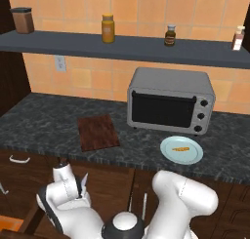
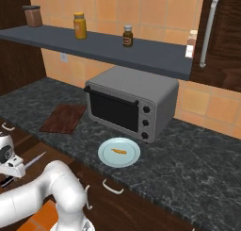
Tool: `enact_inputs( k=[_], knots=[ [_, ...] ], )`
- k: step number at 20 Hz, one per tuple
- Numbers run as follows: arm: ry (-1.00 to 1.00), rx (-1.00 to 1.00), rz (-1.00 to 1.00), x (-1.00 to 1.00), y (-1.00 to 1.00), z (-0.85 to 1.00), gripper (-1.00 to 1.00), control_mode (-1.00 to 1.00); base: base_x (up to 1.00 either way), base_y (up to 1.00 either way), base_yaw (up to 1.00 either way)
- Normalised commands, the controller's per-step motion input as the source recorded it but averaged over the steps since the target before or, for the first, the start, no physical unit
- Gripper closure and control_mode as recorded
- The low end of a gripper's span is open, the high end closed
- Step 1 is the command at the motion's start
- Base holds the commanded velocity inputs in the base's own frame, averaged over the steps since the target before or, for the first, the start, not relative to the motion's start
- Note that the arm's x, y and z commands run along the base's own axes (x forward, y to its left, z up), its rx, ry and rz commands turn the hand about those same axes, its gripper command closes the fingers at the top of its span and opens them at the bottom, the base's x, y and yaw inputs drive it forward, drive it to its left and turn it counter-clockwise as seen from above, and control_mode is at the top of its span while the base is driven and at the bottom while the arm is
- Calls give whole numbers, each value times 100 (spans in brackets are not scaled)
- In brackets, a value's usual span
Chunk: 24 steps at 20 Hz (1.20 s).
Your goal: Pick up the knife from the drawer and place it on the cutting board. Then place the meat from the plate to the cutting board.
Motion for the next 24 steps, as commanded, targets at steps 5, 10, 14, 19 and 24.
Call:
enact_inputs(
  k=[5, 10, 14, 19, 24],
  knots=[
    [0, 0, -1, -75, 5, 68, 100, -100, 0, 0, 0],
    [-7, 0, 0, -92, -11, 100, 100, -100, 0, 0, 0],
    [-14, 0, 0, -65, -37, 100, 100, -100, 0, 0, 0],
    [-7, 0, 0, -9, -66, 86, 100, -100, 0, 0, 0],
    [0, 0, 1, 66, -61, 65, 100, -100, 0, 0, 0]
  ],
)
